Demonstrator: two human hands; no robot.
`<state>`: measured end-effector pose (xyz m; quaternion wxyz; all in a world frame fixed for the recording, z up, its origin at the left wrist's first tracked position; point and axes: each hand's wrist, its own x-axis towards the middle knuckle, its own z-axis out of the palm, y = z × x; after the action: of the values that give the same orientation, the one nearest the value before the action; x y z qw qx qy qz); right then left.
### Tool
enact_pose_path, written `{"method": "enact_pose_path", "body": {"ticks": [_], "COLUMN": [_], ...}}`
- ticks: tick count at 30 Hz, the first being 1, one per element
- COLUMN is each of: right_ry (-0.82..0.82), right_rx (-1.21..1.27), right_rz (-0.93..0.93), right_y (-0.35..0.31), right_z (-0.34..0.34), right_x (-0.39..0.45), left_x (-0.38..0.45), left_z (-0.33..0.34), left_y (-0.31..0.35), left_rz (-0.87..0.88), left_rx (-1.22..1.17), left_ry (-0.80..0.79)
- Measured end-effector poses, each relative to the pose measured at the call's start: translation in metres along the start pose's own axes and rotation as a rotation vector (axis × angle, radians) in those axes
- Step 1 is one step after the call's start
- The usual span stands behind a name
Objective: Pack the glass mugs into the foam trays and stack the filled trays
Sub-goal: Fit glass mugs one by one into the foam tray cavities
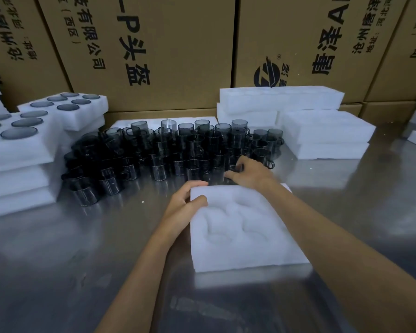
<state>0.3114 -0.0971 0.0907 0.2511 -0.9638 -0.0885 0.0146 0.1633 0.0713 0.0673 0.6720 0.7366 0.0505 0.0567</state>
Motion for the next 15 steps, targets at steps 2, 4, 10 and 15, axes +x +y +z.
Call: {"method": "enact_pose_path", "body": {"ticks": [2, 4, 10, 15], "right_ry": [0.046, 0.122, 0.476, 0.296], "right_rx": [0.036, 0.094, 0.462, 0.832], "right_rz": [0.022, 0.015, -0.245, -0.320], "right_y": [0.001, -0.002, -0.018, -0.024], "right_z": [0.000, -0.001, -0.024, -0.032], "right_x": [-0.005, -0.014, -0.059, -0.110], "left_x": [-0.001, -0.004, -0.010, -0.022], "left_z": [0.001, 0.001, -0.002, 0.001], "left_y": [0.001, 0.003, 0.009, 0.012], "left_rz": [0.001, 0.001, -0.017, -0.048], "left_rx": [0.010, 0.011, 0.045, 0.019], "left_ry": [0.005, 0.011, -0.024, -0.038]}}
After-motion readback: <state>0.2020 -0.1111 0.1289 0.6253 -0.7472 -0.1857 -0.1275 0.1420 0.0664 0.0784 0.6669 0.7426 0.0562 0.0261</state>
